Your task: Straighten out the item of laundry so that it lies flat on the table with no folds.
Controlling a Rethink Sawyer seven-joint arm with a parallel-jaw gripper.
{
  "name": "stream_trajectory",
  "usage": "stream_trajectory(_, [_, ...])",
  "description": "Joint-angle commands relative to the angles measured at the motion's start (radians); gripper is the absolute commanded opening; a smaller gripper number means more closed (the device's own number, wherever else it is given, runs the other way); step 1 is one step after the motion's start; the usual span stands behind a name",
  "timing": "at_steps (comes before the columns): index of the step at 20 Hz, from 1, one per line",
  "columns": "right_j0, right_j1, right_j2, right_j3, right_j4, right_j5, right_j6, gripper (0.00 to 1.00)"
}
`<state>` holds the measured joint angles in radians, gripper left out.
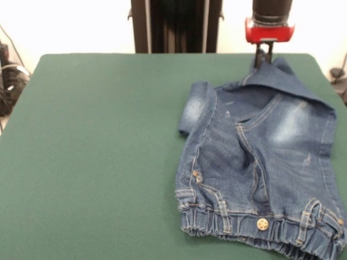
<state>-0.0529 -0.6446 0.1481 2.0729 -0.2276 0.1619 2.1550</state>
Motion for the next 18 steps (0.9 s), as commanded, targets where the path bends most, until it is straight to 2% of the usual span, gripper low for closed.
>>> stream_trajectory(1, [-0.023,-0.022,0.119,0.062,0.023,0.035,0.076,0.00])
stream_trajectory(6, [-0.075,-0.123,0.152,0.113,0.028,0.138,0.031,0.00])
stream_trajectory(10, [-0.069,-0.123,0.156,0.112,0.023,0.124,0.042,0.00])
stream_trajectory(14, [-0.052,-0.208,0.165,0.133,0.060,0.194,0.051,0.00])
stream_trajectory(18, [-0.061,-0.206,0.178,0.142,0.063,0.183,0.058,0.00])
